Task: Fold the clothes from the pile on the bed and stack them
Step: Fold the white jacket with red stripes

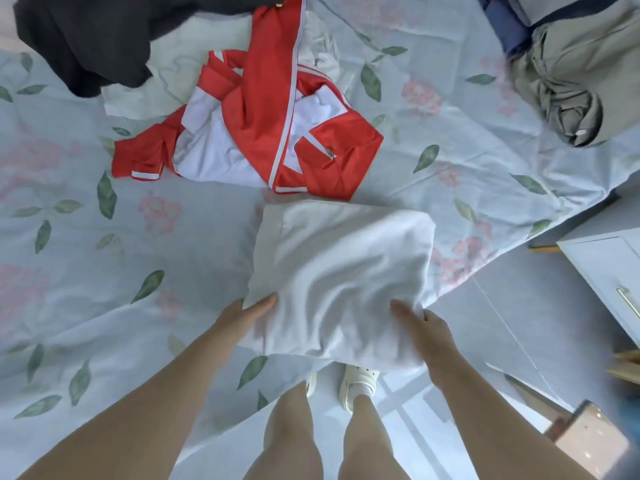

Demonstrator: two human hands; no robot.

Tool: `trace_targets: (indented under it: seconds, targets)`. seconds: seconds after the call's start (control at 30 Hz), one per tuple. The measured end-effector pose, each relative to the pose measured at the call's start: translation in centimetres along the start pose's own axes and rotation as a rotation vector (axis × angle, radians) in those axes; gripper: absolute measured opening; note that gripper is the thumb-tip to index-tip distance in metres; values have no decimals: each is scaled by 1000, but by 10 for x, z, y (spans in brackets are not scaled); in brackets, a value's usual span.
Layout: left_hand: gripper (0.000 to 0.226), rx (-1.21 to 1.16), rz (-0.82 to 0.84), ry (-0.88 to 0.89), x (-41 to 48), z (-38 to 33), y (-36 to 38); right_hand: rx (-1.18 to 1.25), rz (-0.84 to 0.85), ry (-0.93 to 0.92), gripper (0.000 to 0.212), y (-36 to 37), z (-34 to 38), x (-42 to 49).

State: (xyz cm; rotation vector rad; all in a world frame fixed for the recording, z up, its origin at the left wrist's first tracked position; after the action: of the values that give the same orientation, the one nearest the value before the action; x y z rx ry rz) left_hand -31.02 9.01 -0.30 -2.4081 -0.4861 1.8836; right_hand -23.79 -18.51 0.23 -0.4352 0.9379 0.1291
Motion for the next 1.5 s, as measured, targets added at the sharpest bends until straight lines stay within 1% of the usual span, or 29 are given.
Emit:
trace_targets:
  seconds: [0.03, 0.07, 0.1, 0.13, 0.17, 0.2, 0.27, 0.3, 0.37, 0.43, 0.5, 0.57, 0.6, 0.67, 0.73, 0.8, 0.87, 0.93, 1.0, 1.07, 1.2, 1.23, 1.33, 1.43, 1.5]
  targets:
    - [61, 28, -36, 55, 6, -8, 3, 11, -25, 11, 30, -1, 3, 8]
    - [82, 40, -82, 96, 12, -14, 6, 10, -49, 26, 29, -1, 5, 15]
    - [98, 38, -117, 115, 17, -21, 9, -10, -82, 36, 28, -1, 6, 21]
    - [104, 17, -134, 127, 23, -28, 14, -39, -115, 41, 32, -1, 7, 26]
    - [107, 4, -134, 134, 29, -33, 18, -29, -142, 37, 42, 1, 6, 31]
    - [114, 7, -134, 117, 35, -38, 22, 13, -146, 49, 58, 3, 5, 34]
    - [131, 119, -172, 48, 45, -43, 31, 133, -100, 57, 91, 10, 5, 40]
    - [132, 204, -225, 20, 50, -43, 36, 151, -86, 45, 98, 13, 4, 44]
    - [126, 357, -365, -31, 54, -40, 46, 98, -97, 39, 99, 16, 1, 49]
    - [126, 397, -422, -36, 54, -38, 53, -34, -127, 50, 85, 15, -1, 50]
    - [127, 260, -372, 10, 63, -36, 50, -132, -140, 35, 62, 14, -2, 51]
    - [119, 83, -255, 32, 64, -38, 42, -193, -149, -3, 43, 14, 3, 46]
    - [110, 33, -209, 26, 64, -39, 38, -211, -148, -27, 39, 15, 5, 43]
    - [86, -10, -129, 6, 53, -43, 33, -212, -135, -37, 43, 15, 7, 38]
    - [75, -59, -85, 14, 41, -46, 30, -150, -146, -46, 48, 10, 15, 29]
    - [64, -98, -64, 49, 21, -53, 27, -126, -140, -74, 41, 1, 23, 18]
    - [67, -148, -59, 98, -3, -64, 25, -109, -121, -124, 25, -10, 37, 4]
    - [68, -189, -65, 140, -28, -80, 26, -45, -118, -186, 17, -26, 51, -8]
    - [66, -225, -44, 167, -54, -98, 31, 25, -117, -244, 14, -45, 69, -19]
    - [58, -241, -44, 205, -81, -119, 43, 104, -114, -305, 15, -72, 89, -27]
    - [29, -294, -80, 319, -133, -164, 88, 207, -99, -387, 14, -139, 122, -28]
    - [26, -307, -88, 348, -144, -175, 103, 232, -94, -400, 14, -159, 128, -27]
    - [27, -362, -114, 405, -178, -199, 152, 273, -63, -450, 20, -220, 149, -23]
    - [35, -435, -120, 421, -197, -215, 199, 247, -68, -497, 17, -277, 166, -17]
    - [30, -462, -127, 417, -207, -224, 227, 217, -62, -525, 16, -309, 175, -11]
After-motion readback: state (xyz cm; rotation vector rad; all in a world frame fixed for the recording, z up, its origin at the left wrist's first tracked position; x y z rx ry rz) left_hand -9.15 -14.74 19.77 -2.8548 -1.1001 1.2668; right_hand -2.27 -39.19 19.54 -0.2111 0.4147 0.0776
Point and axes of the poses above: each hand's wrist, its own x-axis towards the middle knuckle, its own y-axis out of the palm, z = x × y, the point moved 1 cm from there along x, towards the middle knuckle, and after that the axes turned 8 degrees about -y, right-handed, at the moved point
